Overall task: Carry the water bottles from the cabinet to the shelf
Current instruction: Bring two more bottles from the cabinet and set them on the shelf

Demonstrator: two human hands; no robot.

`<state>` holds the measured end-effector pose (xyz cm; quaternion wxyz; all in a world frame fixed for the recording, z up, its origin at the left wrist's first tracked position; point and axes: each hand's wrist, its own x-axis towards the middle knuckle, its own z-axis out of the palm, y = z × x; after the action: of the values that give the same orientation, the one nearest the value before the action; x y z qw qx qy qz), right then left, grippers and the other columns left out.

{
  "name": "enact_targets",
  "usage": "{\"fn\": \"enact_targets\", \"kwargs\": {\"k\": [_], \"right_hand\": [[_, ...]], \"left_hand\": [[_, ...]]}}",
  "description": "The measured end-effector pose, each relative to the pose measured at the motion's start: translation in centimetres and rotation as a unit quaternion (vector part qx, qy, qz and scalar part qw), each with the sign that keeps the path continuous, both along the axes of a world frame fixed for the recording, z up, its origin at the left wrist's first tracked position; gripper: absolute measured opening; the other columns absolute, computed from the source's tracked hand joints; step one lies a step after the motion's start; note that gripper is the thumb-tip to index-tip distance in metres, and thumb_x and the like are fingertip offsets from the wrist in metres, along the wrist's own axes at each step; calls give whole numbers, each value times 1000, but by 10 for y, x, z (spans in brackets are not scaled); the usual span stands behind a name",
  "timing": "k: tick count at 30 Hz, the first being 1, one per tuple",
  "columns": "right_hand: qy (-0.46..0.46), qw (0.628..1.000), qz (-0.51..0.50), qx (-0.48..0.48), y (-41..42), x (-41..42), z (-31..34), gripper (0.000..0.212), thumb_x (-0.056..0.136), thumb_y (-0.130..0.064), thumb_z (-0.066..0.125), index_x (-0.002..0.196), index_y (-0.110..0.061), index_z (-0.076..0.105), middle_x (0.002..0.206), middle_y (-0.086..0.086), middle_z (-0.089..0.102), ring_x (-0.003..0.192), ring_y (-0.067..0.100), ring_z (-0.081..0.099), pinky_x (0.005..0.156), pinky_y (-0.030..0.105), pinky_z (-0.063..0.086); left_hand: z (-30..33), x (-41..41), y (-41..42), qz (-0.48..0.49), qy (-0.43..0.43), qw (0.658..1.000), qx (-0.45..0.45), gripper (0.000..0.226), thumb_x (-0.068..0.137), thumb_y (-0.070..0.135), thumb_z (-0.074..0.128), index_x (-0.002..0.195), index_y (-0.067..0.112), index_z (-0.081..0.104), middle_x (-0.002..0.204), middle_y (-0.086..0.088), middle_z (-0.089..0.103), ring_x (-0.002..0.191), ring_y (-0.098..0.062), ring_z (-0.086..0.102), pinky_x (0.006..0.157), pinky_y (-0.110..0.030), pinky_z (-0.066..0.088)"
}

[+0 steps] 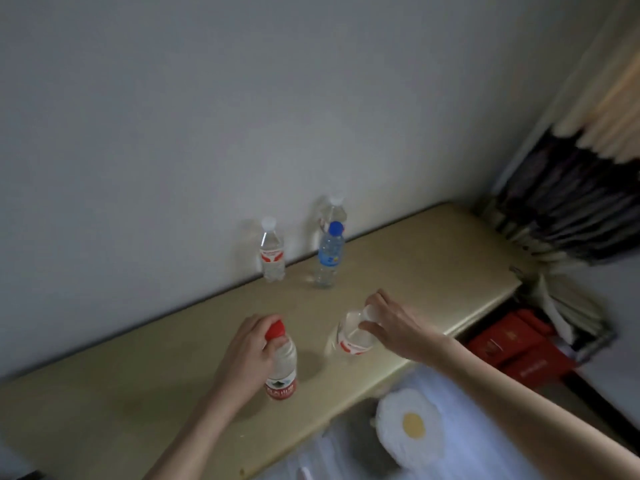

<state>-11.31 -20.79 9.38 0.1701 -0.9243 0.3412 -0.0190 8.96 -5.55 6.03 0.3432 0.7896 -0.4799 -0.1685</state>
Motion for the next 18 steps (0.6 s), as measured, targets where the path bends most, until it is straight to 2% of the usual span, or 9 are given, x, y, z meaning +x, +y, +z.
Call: {"fn": "enact_targets", "kwargs": {"k": [3, 7, 12, 16, 18], "right_hand": [[-38, 997, -73, -4, 24, -65, 10, 35, 87, -29, 57, 109, -3, 50, 107, 13, 50, 89, 34, 56, 79, 42, 45], [-72, 981, -179, -36, 71, -158, 27, 36, 88, -28, 57, 114, -4, 49, 110, 11, 49, 97, 28, 54, 82, 26, 36], [-120, 933, -334, -64, 155, -287, 40, 31, 89, -26, 57, 114, -10, 50, 111, 6, 47, 96, 23, 53, 79, 17, 32], [-131, 889, -431, -78, 246, -388, 44, 28, 88, -20, 58, 113, -9, 52, 111, 6, 49, 95, 22, 52, 79, 15, 31], [-131, 863, -480, -93, 296, -435, 46, 28, 87, -19, 59, 113, -7, 53, 109, 6, 50, 90, 19, 51, 79, 12, 30]], "left_hand": [[7, -44, -16, -76, -10, 997, -15, 30, 78, 7, 66, 108, 4, 61, 107, -13, 60, 102, -28, 53, 80, -14, 28], [24, -117, -29, -189, -18, 980, -52, 31, 79, 9, 66, 110, 11, 61, 108, -6, 60, 102, -23, 54, 82, -16, 31], [47, -237, -18, -307, -32, 947, -88, 29, 78, 9, 67, 105, 14, 61, 98, 3, 54, 98, -20, 51, 81, -28, 38], [48, -340, 17, -415, -23, 905, -97, 29, 76, 2, 67, 103, 8, 62, 93, 1, 51, 94, -25, 53, 79, -19, 31], [50, -392, 38, -454, -12, 885, -104, 29, 77, 2, 65, 106, 8, 61, 92, 1, 51, 94, -24, 53, 84, -22, 34]]}}
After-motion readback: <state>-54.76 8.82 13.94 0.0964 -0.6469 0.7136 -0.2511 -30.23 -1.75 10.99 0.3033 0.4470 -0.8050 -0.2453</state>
